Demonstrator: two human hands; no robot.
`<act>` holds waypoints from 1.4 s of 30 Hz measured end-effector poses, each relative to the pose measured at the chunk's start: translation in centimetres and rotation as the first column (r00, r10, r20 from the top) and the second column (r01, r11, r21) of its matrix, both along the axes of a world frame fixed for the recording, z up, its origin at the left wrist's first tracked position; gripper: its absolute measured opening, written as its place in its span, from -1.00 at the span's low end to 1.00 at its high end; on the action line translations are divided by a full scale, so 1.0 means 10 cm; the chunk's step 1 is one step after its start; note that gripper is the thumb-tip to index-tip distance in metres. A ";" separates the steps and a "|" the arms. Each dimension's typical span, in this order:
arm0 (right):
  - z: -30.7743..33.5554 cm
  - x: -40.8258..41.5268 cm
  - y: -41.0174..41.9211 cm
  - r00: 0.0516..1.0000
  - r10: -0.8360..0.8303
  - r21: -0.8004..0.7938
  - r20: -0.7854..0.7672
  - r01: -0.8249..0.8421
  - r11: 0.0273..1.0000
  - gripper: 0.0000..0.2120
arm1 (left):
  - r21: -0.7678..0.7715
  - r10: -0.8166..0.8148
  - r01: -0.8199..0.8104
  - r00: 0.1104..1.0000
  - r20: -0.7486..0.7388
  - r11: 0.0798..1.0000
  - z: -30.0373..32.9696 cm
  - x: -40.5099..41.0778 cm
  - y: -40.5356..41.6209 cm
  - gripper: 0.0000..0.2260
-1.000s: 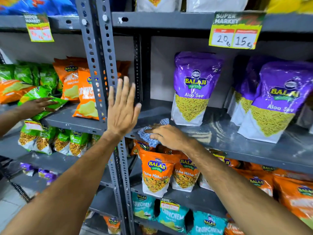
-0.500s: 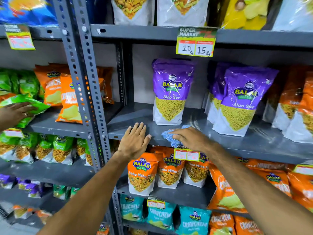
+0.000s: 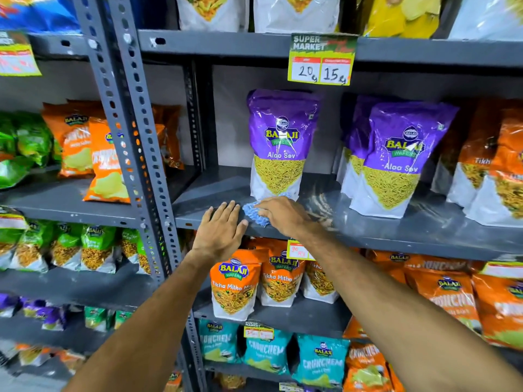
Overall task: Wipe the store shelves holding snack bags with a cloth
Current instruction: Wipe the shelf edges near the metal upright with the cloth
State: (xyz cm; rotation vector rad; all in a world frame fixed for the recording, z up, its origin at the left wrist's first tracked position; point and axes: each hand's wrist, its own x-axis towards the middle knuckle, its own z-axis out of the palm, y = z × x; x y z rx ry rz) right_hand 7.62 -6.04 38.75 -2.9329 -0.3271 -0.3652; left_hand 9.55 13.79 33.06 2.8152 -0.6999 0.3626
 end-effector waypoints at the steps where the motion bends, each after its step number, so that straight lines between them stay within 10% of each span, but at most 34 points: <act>1: -0.02 -0.02 -0.07 1.000 -0.024 -0.006 0.004 0.024 1.000 -0.73 | 0.000 -0.003 0.003 1.000 -0.002 1.000 0.01 0.00 0.00 -0.31; 9: 0.13 -0.06 -0.80 0.964 -0.265 0.009 0.024 0.265 0.964 -0.83 | -0.013 0.001 -0.001 1.000 0.008 1.000 0.02 -0.03 -0.02 -0.30; 16: 0.25 -0.04 -0.04 1.000 0.019 -0.103 0.019 -0.017 0.995 -0.74 | -0.014 -0.003 0.003 1.000 0.027 1.000 0.00 -0.03 -0.01 -0.30; 35: -0.04 -0.55 -0.41 0.995 0.040 -0.164 0.096 -0.024 0.986 -0.78 | -0.019 -0.001 0.001 1.000 0.028 1.000 -0.02 -0.04 -0.01 -0.30; 42: 0.18 -0.67 -1.08 0.973 -0.227 -0.146 0.049 0.232 0.962 -0.79 | 0.013 0.000 0.000 1.000 0.018 1.000 0.02 -0.08 -0.11 -0.25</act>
